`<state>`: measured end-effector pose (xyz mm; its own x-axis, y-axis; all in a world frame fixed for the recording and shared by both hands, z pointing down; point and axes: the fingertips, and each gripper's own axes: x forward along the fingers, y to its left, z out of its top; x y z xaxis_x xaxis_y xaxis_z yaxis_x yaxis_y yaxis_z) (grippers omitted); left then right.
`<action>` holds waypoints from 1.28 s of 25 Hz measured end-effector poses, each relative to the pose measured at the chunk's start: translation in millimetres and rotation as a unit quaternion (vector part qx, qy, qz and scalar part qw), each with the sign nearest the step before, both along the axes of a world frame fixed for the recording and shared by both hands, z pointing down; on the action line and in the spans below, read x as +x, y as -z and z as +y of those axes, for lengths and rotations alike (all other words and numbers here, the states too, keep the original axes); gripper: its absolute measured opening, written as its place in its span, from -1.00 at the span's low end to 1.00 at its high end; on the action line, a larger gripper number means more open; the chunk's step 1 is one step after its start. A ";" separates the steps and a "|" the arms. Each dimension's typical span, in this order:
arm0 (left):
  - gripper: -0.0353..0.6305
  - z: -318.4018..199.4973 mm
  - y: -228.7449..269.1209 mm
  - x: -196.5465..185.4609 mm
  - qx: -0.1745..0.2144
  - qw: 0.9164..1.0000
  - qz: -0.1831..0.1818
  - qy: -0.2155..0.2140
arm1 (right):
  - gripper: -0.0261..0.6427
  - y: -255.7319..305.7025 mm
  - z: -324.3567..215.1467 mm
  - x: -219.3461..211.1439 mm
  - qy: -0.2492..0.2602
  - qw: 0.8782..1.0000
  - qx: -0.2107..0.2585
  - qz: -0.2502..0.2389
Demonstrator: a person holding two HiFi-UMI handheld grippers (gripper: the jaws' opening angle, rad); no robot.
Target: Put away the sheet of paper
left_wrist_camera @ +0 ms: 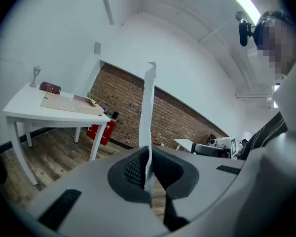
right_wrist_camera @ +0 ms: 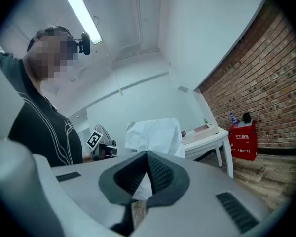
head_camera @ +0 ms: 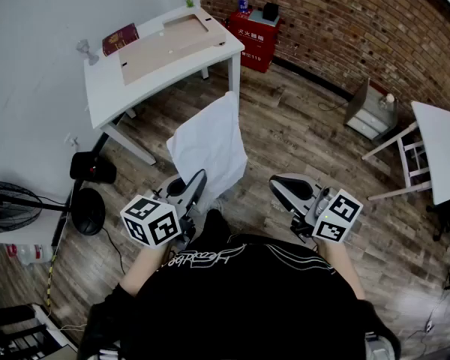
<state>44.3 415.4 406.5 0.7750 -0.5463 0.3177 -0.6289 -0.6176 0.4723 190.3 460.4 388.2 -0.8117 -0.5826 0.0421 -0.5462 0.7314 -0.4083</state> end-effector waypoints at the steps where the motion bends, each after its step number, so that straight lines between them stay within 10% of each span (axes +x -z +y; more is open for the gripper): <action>1: -0.80 -5.6 -1.5 -0.2 0.000 1.000 0.000 0.000 | -0.92 -2.0 -5.7 0.1 -0.002 1.000 -0.002 -0.001; 32: -0.80 -235.9 -19.2 -152.0 -0.006 0.998 0.028 0.063 | -0.91 -16.0 -248.9 -148.8 0.036 0.999 -0.019 0.030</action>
